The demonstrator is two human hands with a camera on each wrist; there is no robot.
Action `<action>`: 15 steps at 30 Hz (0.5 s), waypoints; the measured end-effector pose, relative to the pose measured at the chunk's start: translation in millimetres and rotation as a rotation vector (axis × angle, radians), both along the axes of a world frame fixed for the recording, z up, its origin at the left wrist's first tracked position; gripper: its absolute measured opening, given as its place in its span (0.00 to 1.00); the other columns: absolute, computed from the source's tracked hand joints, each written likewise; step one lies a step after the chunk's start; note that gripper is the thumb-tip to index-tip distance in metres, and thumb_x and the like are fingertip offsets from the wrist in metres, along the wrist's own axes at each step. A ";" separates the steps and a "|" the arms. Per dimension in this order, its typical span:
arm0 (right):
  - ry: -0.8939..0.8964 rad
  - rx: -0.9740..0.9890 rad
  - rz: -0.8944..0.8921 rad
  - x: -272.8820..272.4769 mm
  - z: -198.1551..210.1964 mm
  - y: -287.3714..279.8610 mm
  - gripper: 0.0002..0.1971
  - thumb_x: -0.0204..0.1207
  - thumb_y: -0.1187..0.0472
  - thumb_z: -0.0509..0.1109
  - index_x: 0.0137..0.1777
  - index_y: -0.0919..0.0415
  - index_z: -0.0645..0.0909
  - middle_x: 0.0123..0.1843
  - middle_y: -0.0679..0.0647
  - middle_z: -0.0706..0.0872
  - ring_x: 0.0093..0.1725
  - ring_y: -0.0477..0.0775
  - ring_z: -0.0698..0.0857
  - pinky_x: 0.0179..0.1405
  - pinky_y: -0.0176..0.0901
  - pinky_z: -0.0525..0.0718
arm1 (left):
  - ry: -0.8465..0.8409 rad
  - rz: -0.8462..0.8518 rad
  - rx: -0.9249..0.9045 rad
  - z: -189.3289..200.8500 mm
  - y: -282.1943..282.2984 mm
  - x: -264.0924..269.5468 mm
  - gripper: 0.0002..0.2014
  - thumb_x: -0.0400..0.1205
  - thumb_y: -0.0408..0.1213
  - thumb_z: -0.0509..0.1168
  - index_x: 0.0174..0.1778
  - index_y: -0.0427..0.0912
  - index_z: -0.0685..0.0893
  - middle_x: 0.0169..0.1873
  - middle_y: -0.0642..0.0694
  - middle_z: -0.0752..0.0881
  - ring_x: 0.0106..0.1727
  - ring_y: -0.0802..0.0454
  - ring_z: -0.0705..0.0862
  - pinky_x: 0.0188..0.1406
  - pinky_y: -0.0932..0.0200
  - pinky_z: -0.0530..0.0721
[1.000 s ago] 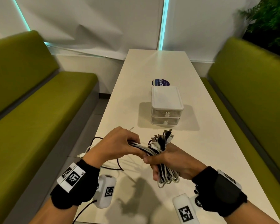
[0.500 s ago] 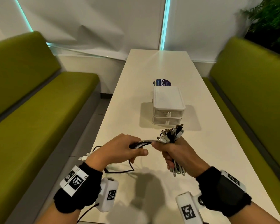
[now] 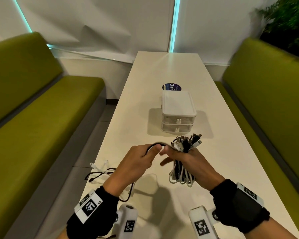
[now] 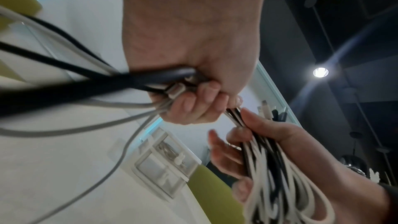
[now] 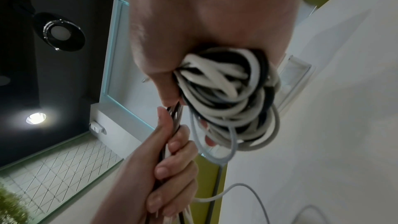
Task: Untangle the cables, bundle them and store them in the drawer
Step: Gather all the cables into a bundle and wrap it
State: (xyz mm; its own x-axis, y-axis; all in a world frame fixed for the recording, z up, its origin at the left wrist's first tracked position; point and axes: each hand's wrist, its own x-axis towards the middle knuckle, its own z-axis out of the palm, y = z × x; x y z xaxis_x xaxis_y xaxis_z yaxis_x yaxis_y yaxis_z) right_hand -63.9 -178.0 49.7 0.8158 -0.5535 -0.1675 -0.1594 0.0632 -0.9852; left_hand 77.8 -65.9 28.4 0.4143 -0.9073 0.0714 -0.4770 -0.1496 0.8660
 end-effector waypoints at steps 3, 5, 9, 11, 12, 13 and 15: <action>-0.020 -0.016 0.002 -0.8 -2.1 0.0 0.14 0.74 0.48 0.75 0.56 0.53 0.88 0.50 0.59 0.90 0.51 0.52 0.90 0.50 0.54 0.86 | 0.184 0.047 -0.031 5.4 -3.0 -13.0 0.23 0.79 0.63 0.53 0.25 0.50 0.73 0.19 0.54 0.69 0.21 0.57 0.65 0.22 0.64 0.64; -0.037 -0.001 0.010 0.1 -3.5 1.9 0.14 0.74 0.48 0.75 0.54 0.55 0.87 0.50 0.63 0.90 0.47 0.52 0.88 0.50 0.55 0.83 | 0.227 0.057 -0.040 6.0 -4.7 -18.4 0.26 0.81 0.62 0.52 0.31 0.43 0.76 0.18 0.53 0.71 0.20 0.55 0.66 0.22 0.62 0.65; -0.121 0.150 0.065 5.5 -6.8 6.4 0.21 0.74 0.56 0.76 0.67 0.54 0.81 0.55 0.59 0.90 0.54 0.55 0.89 0.54 0.53 0.83 | 0.261 0.068 -0.061 3.7 -10.1 -24.4 0.29 0.83 0.63 0.48 0.46 0.41 0.84 0.21 0.49 0.81 0.21 0.50 0.76 0.23 0.56 0.74; -0.136 0.229 0.054 7.9 -7.8 6.7 0.31 0.70 0.59 0.79 0.74 0.48 0.76 0.64 0.51 0.88 0.65 0.50 0.85 0.65 0.50 0.81 | 0.236 0.076 -0.061 -2.2 -14.0 -24.4 0.32 0.82 0.67 0.46 0.49 0.45 0.86 0.32 0.49 0.89 0.32 0.54 0.87 0.35 0.52 0.84; -0.130 0.241 0.066 8.4 -6.7 7.8 0.32 0.69 0.60 0.80 0.74 0.48 0.76 0.65 0.49 0.87 0.67 0.49 0.85 0.66 0.49 0.81 | 0.228 0.071 -0.047 -5.2 -15.5 -24.3 0.34 0.81 0.71 0.45 0.51 0.47 0.87 0.39 0.49 0.91 0.40 0.55 0.89 0.44 0.49 0.87; -0.117 0.242 0.083 8.8 -5.8 8.5 0.31 0.69 0.60 0.80 0.73 0.49 0.77 0.66 0.49 0.87 0.67 0.48 0.85 0.66 0.49 0.82 | 0.231 0.064 -0.031 -7.3 -16.5 -24.5 0.37 0.79 0.73 0.44 0.53 0.49 0.87 0.43 0.49 0.91 0.45 0.55 0.90 0.50 0.47 0.87; -0.093 0.227 0.102 8.4 -4.7 8.3 0.29 0.69 0.58 0.80 0.71 0.51 0.80 0.66 0.48 0.87 0.67 0.48 0.84 0.67 0.50 0.82 | 0.214 0.058 0.014 -7.8 -17.4 -25.2 0.37 0.78 0.73 0.43 0.53 0.48 0.87 0.46 0.48 0.91 0.48 0.53 0.90 0.53 0.45 0.87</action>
